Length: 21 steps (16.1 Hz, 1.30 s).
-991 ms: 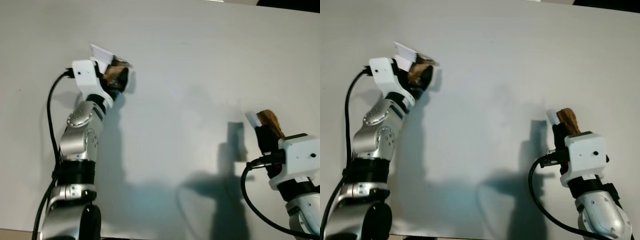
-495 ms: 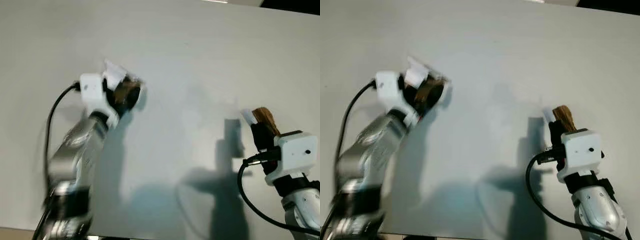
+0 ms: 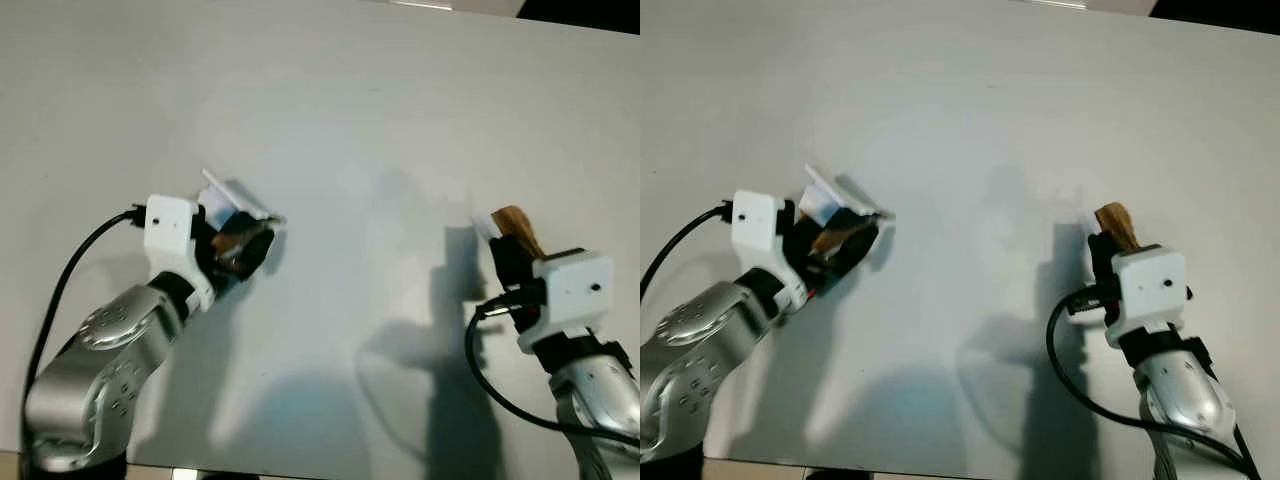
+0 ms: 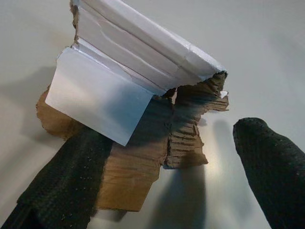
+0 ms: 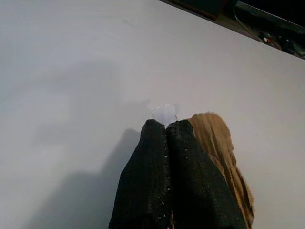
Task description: Picking trash to rubbish bin
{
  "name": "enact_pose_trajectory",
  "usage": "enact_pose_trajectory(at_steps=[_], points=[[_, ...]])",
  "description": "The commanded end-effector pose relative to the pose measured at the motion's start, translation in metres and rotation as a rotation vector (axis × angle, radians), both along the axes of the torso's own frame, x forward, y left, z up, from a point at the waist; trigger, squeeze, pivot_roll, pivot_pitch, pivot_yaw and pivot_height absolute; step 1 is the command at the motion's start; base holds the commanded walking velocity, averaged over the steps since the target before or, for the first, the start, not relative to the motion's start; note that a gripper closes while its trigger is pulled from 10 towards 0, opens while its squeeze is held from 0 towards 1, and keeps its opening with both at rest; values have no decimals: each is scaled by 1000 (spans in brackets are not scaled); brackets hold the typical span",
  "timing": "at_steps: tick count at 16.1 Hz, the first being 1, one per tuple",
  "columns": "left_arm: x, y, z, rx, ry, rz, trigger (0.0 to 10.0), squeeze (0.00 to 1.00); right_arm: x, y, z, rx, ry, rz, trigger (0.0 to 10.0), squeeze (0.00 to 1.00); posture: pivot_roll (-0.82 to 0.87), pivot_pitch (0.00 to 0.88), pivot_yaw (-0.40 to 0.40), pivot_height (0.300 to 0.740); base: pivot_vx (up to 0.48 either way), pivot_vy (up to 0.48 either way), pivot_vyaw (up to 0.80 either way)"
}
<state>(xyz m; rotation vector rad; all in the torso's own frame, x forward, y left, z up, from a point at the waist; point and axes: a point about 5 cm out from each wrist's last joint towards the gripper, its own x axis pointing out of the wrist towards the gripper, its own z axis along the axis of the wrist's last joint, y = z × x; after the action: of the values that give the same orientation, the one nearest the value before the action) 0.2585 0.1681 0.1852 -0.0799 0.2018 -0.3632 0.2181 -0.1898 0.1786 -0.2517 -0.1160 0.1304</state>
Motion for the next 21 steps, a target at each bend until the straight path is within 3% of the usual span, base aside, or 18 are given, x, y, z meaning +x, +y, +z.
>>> enact_pose_trajectory(at_steps=[1, 5, 10, 12, 14, 21], points=[[-9, 9, -34, 18, 227, 8, 10000, 0, 1, -1, -4, -4, 2, 9, 10000, 0, 189, 336, -83, 740, 0, 0, 0], [-8, 8, -20, 61, 187, -65, 10000, 0, 10, 0, -6, -2, -11, 16, 10000, 0, 232, 312, -71, 740, 0, 0, 0], [7, -24, -1, 62, 56, -181, 10000, 0, 26, 1, -6, 3, -54, 23, 10000, 0, 269, 252, -61, 740, 0, 0, 0], [15, -41, 10, 81, -43, -242, 10000, 0, 30, 2, -7, 1, -71, 30, 10000, 0, 269, 226, -56, 740, 0, 0, 0], [18, -44, 12, 84, -64, -249, 10000, 0, 32, 2, -6, -1, -77, 32, 10000, 0, 268, 213, -55, 740, 0, 0, 0], [36, -59, 37, 149, -288, -267, 10000, 0, 39, -2, -3, -12, -116, 19, 10000, 0, 266, 161, -47, 740, 0, 0, 0]])
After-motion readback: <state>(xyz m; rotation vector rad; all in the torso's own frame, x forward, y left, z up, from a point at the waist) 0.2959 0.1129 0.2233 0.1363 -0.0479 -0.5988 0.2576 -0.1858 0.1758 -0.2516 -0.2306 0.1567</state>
